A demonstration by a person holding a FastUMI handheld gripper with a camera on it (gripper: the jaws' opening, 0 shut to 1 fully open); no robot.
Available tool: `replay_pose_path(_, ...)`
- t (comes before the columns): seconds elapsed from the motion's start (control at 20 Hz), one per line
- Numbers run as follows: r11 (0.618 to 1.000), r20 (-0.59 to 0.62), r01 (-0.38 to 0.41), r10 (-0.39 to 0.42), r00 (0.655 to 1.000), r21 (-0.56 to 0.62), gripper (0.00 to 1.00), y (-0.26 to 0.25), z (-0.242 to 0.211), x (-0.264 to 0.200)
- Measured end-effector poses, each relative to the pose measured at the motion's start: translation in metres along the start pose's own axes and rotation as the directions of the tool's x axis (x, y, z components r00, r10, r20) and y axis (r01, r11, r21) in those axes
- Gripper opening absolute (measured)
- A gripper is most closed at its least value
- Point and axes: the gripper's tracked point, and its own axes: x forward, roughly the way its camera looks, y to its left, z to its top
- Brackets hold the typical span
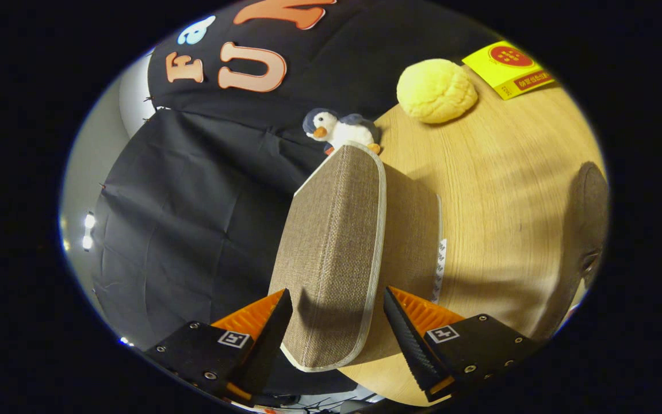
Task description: Open the storage box then place both shoes into the box .Put the left shoe in first, then the right shoe, with the right side of both shoes facing outward in a uniform manner.
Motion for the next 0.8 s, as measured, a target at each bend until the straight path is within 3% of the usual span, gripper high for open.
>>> replay_pose_path(0.1, 0.995, -0.002, -0.054, 0.054, 0.999, 0.088, 0.96, 0.003, -0.002, 0.002)
replay_pose_path(0.35, 0.980, 0.011, -0.125, 0.125, 0.992, 0.157, 0.87, 0.004, -0.001, -0.008)
replay_pose_path(0.45, 0.966, 0.034, -0.178, 0.175, 0.984, 0.185, 0.75, 0.011, 0.004, -0.014)
replay_pose_path(0.5, 0.967, 0.041, -0.183, 0.178, 0.983, 0.177, 0.64, 0.012, 0.004, -0.017)
replay_pose_path(0.65, 0.961, 0.062, -0.216, 0.209, 0.976, 0.170, 0.57, 0.016, 0.010, -0.031)
replay_pose_path(0.8, 0.931, 0.170, -0.318, 0.288, 0.942, 0.181, 0.27, 0.045, 0.037, -0.053)
